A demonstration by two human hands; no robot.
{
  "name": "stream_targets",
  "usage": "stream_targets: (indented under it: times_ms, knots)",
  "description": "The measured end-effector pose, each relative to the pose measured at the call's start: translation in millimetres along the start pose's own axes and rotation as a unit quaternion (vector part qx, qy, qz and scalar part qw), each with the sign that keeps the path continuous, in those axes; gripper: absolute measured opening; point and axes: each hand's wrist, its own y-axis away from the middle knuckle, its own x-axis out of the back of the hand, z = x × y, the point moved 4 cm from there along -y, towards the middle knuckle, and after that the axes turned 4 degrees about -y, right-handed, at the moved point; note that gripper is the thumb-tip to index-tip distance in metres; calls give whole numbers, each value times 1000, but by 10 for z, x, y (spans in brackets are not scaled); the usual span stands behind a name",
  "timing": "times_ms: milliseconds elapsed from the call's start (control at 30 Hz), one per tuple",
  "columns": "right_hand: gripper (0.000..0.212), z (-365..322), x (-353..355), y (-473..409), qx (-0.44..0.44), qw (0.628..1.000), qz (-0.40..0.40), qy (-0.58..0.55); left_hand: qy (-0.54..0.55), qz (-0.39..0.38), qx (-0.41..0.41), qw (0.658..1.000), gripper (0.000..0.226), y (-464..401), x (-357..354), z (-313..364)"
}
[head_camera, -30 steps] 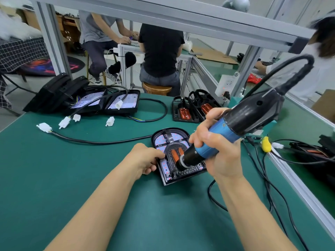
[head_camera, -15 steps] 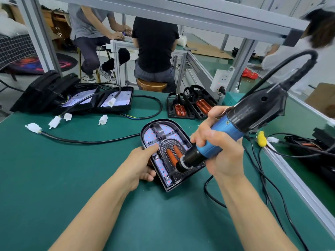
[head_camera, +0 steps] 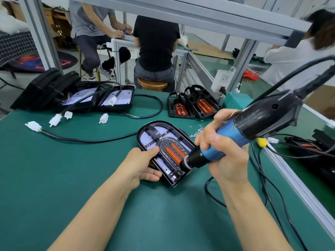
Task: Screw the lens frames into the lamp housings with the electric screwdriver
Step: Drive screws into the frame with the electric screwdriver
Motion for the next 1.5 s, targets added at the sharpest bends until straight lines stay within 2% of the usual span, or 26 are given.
stream_targets:
  times_ms: [167,333,500,800,1000,1367,1500]
  knots:
    - [31,-20,-105,15,5,1000,-25,8,5,6,4,1000,46,-14,-26,-21]
    - [29,-26,-136,111,37,999,17,34,17,8,1,1000,48,-14,-30,-27]
    - [30,-42,-143,141,19,999,-13,34,24,9,1,1000,56,12,-26,-35]
    - [32,-9,-104,-14,13,1000,3,25,53,2,3,999,50,31,-17,-47]
    - [28,-27,-133,-61,33,997,-44,54,56,8,2,998,47,21,-11,-32]
    - [31,26,-203,-67,-10,990,-134,37,48,13,9,999,48,28,-14,-1]
    - [32,39,-219,-52,-9,989,-142,50,46,14,8,999,48,47,-15,6]
